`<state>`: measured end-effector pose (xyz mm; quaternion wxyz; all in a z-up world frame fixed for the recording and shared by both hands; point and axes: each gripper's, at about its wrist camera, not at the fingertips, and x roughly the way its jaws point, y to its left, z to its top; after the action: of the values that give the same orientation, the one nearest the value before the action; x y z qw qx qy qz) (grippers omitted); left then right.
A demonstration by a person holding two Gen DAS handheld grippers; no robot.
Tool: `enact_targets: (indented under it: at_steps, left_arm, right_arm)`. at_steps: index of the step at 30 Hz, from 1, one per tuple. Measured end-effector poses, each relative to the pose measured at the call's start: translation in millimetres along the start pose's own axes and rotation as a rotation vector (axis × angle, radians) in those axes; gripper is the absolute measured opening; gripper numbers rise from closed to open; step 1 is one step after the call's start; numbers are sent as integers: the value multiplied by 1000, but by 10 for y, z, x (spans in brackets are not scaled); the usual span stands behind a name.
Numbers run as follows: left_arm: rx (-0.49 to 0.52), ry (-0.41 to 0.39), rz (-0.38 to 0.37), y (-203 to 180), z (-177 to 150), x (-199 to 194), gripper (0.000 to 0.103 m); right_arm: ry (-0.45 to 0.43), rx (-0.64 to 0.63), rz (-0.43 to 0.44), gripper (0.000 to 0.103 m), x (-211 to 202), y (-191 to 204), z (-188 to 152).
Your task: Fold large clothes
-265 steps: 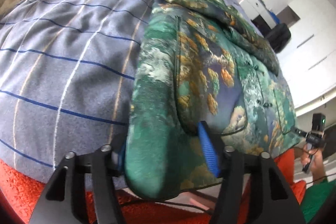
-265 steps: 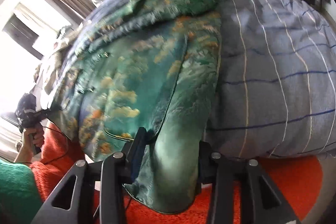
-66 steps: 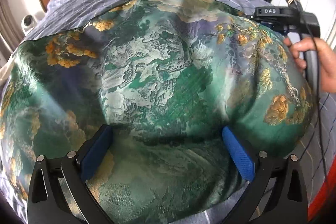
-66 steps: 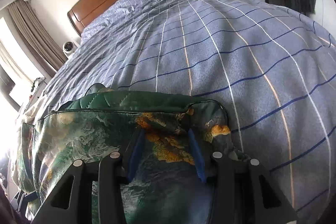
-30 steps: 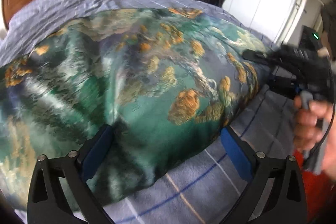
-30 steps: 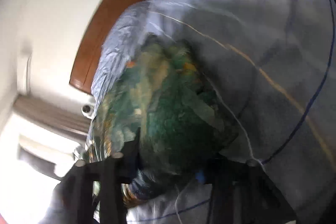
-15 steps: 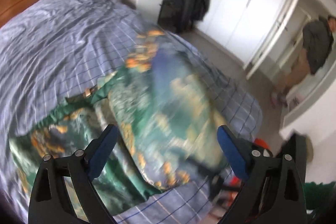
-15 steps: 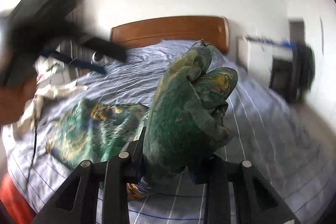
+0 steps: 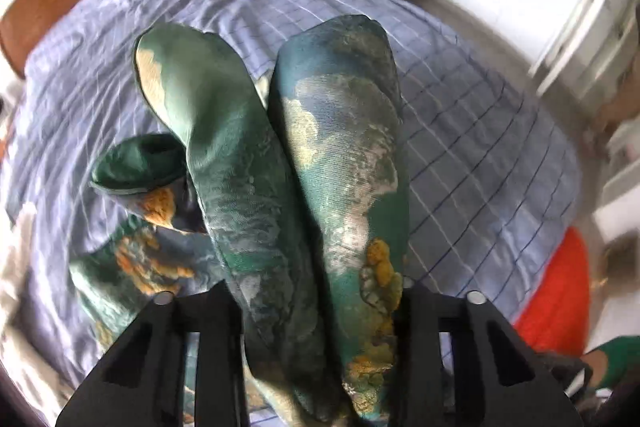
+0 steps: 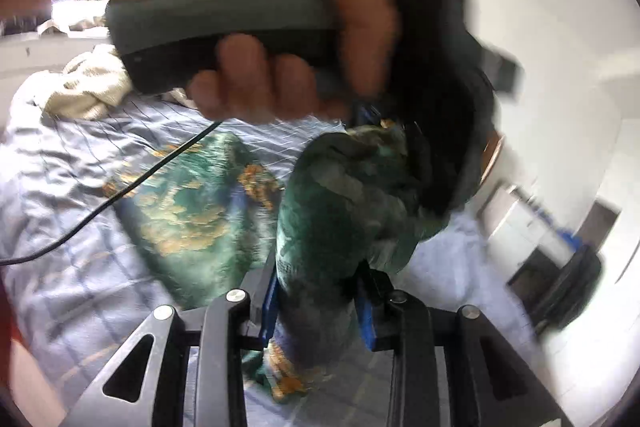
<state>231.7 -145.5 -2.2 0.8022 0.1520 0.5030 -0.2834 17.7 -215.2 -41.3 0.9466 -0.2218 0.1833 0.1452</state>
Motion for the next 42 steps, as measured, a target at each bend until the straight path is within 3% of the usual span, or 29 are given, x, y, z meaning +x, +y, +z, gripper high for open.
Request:
enact_targets:
  at_steps: [2,4,8,11,17,21,25,28,31,34,37,42]
  left_arm:
    - [-37,-21,-30,297,-123,-113,31]
    - [-93,-44,-73,644,-246,-192,32]
    - [-180,-74,-89,1292,-533,-172,33]
    - [-272,-74,-111,1626,-726,-56,33]
    - [-469,-113,-181,2251,-1356,137,35]
    - [-534,-141,-226,2394,-1531,236,38]
    - [-607,-140,-315,2536,-1808,482,41]
    - [-671,-177,-382,2613,-1938,563,42]
    - [-674,-186,-387,2597,-1935,586,42]
    - [-669,-187,-389,2593,-1914,593,42]
    - [-675,-198,-413,2621,-1947,604,42]
    - [-675,-209,-427,2705,-2022,648,42]
  right_arm:
    - [-21,99,132,51,-85,-137,20]
    - [-18,213,219,51,-142,-300,3]
    - [41,420,285,51,10,-665,-42]
    - [78,445,295,43,231,-753,12]
    - [122,388,388,34,636,-496,250]
    - [176,322,459,34,890,-182,265]
    - [358,361,513,33,1349,95,-62]
    - [357,388,510,32,1391,152,-156]
    - [380,412,513,32,1399,121,-100]
    - [414,432,538,32,1391,13,139]
    - [355,457,573,32,1522,-155,548]
    - [301,394,665,34,2209,145,1215]
